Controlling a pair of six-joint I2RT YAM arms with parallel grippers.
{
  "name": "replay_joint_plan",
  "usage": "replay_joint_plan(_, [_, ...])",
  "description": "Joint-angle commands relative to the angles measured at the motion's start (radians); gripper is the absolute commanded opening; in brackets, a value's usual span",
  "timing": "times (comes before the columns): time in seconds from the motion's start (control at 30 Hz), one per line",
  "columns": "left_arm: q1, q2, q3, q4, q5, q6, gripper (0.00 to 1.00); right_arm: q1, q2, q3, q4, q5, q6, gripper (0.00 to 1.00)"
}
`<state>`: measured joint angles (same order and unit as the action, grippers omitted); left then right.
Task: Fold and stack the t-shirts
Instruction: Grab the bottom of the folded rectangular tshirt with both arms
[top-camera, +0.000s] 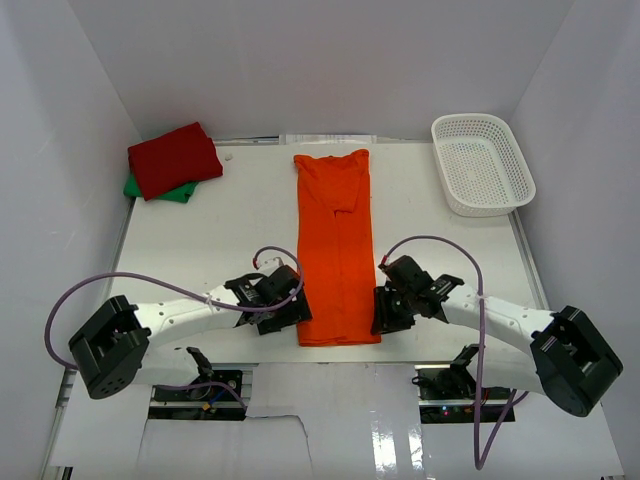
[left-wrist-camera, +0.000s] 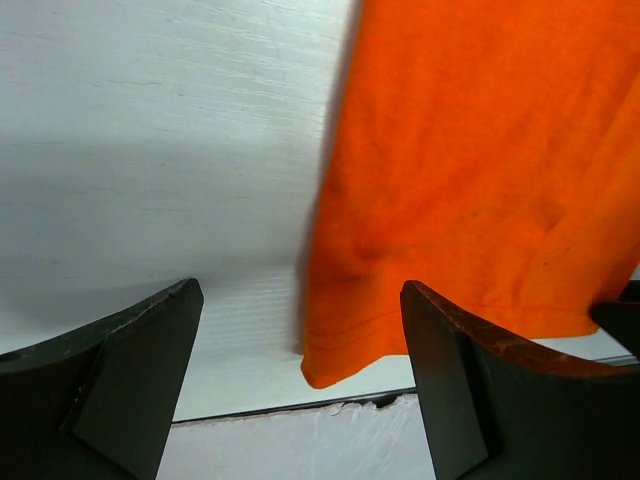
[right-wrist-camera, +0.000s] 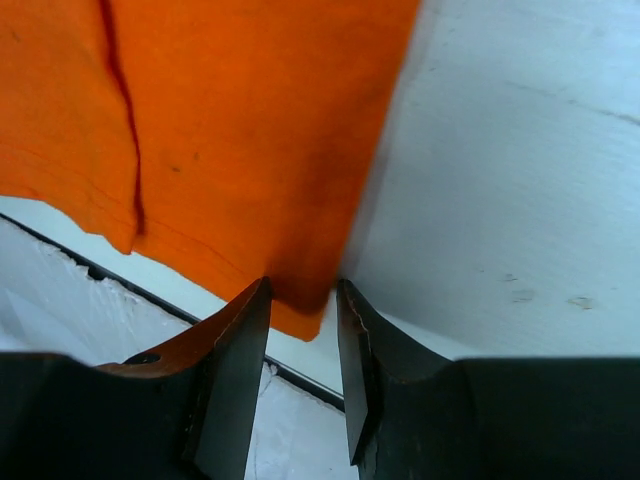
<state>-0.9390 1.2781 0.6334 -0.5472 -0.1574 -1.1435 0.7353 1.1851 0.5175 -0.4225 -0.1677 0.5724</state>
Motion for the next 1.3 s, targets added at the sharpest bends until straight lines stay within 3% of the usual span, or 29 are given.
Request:
replay_joint_plan(0.0, [-0.029,-0.003,-0.040,0.052,0.012,-0.035,0.91,0.047,-0.010,-0.054,0.053,0.002,0.076,0.40])
replay_joint_plan(0.17, [-0.096,-0.002,-0.069,0.110,0.030,-0.059,0.86,0.072,-0.024,-0.094,0.090,-0.004,0.125,0.39])
replay_joint_plan(0.23, [-0.112,-0.002,-0.095,0.130,0.047,-0.068,0.78,0.073,-0.027,-0.096,0.081,-0.003,0.127,0.39])
replay_joint_plan(0.67, [-0.130,-0.270,-0.276,0.104,0.099,-0.128,0.75,0.082,-0.074,-0.114,0.034,0.004,0.150,0.37])
replay_joint_plan(0.97, [-0.129,-0.189,-0.258,0.098,0.035,-0.130,0.67,0.088,-0.051,-0.123,0.059,0.004,0.152,0.34])
replay_joint_plan(1.1, [-0.109,-0.178,-0.294,0.135,0.053,-0.130,0.48,0.088,-0.058,-0.128,0.062,-0.003,0.153,0.28])
replay_joint_plan(1.27, [-0.092,-0.164,-0.299,0.139,0.047,-0.122,0.49,0.093,-0.065,-0.135,0.064,-0.003,0.158,0.28])
